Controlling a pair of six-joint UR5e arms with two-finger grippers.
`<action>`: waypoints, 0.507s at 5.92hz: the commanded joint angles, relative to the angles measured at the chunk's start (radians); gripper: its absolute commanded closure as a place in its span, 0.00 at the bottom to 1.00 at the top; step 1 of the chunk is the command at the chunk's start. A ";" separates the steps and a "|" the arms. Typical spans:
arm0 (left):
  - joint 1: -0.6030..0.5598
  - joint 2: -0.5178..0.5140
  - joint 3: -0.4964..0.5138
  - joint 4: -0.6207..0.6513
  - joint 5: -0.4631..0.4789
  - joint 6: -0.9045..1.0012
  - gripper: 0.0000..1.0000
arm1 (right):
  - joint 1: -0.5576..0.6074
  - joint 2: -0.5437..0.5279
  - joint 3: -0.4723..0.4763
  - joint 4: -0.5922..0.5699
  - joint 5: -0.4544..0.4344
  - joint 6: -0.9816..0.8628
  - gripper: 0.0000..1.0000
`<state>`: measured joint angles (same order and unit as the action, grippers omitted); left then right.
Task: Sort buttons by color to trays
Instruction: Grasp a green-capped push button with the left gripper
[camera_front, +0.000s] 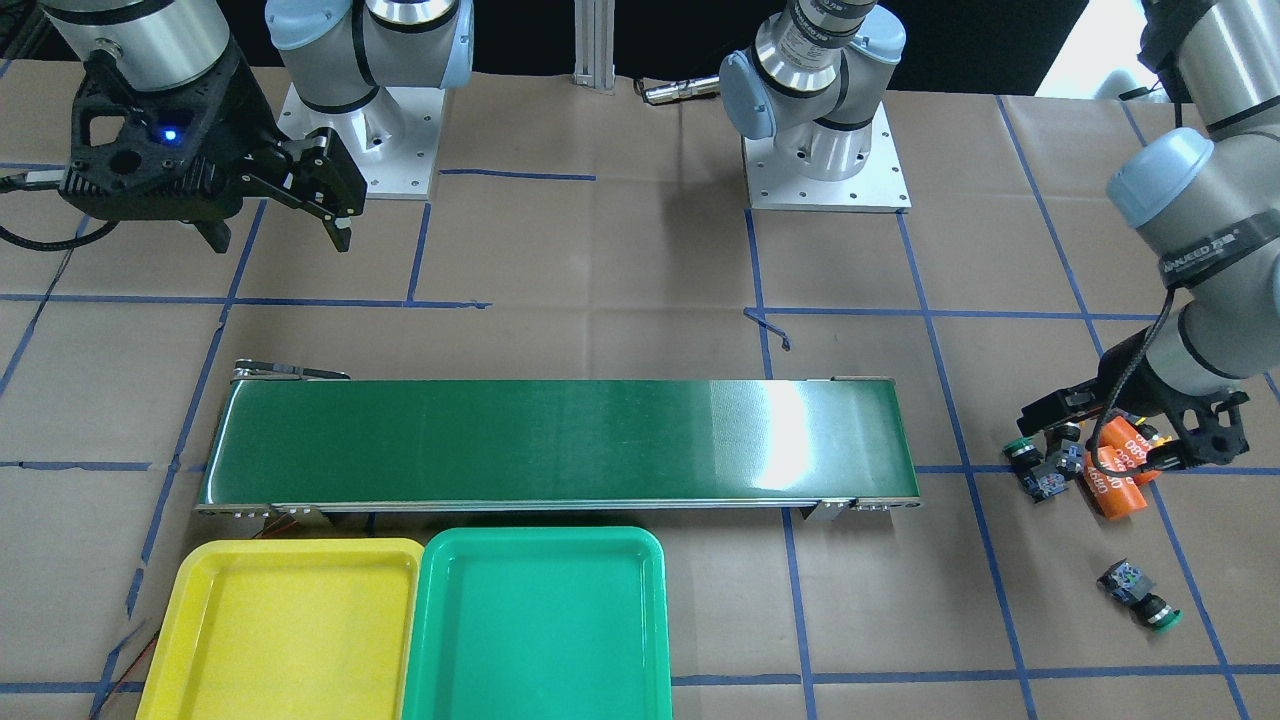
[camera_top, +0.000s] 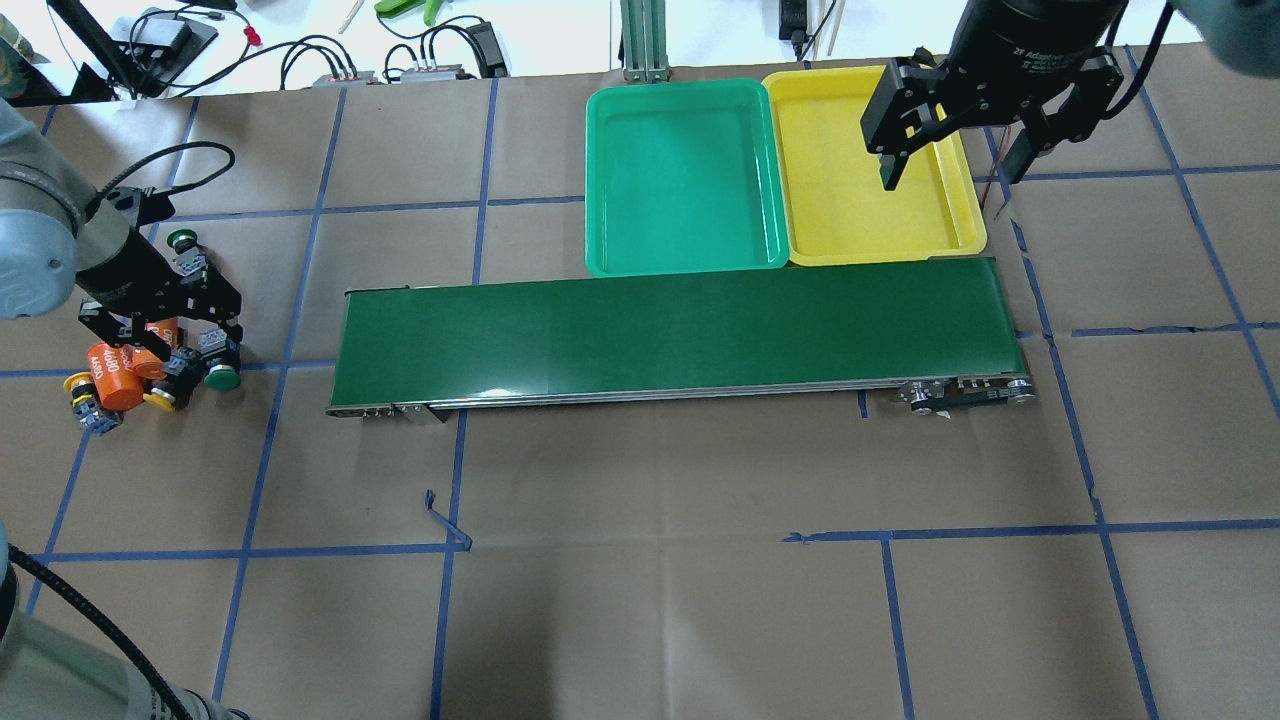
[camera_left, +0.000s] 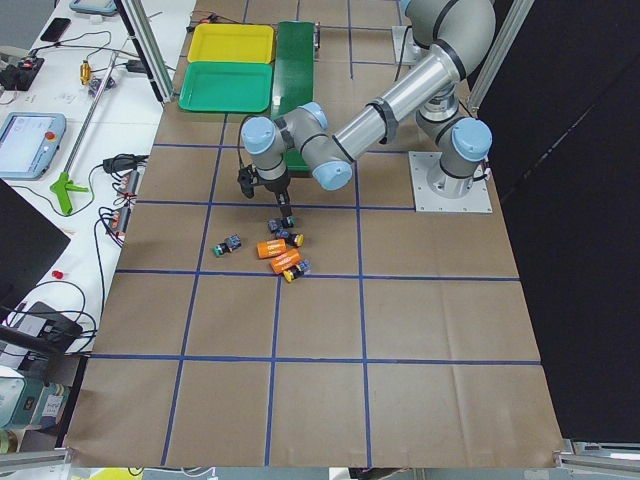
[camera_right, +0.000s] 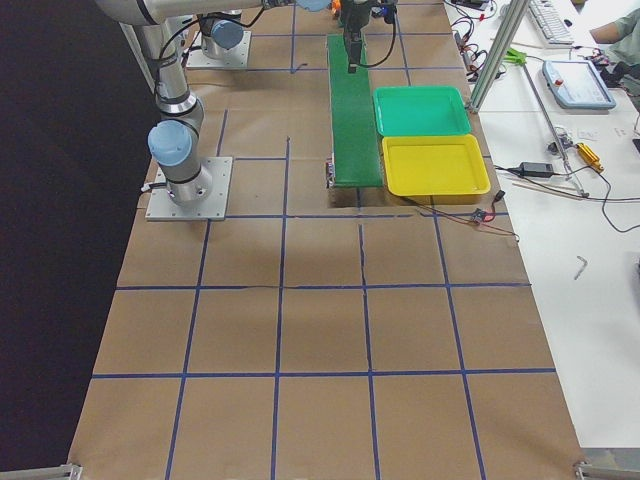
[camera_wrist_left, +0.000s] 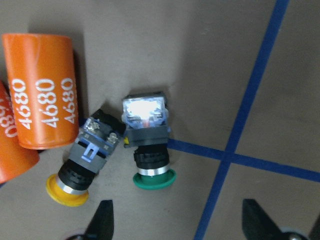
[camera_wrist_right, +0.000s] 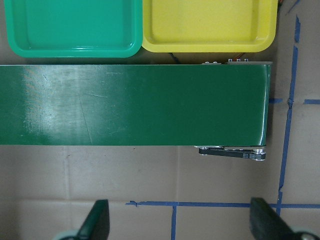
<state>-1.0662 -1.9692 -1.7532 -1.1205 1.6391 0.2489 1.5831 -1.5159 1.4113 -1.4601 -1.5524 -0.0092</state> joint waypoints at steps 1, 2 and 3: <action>-0.001 -0.056 -0.015 0.096 0.067 0.001 0.07 | 0.000 0.000 0.000 0.000 0.000 0.000 0.00; -0.011 -0.062 -0.012 0.100 0.067 -0.003 0.07 | 0.000 -0.001 0.000 0.000 0.000 0.000 0.00; -0.017 -0.068 -0.014 0.100 0.065 -0.008 0.07 | 0.000 0.000 0.000 0.001 0.000 0.000 0.00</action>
<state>-1.0767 -2.0305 -1.7660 -1.0233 1.7037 0.2450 1.5831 -1.5163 1.4113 -1.4600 -1.5524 -0.0092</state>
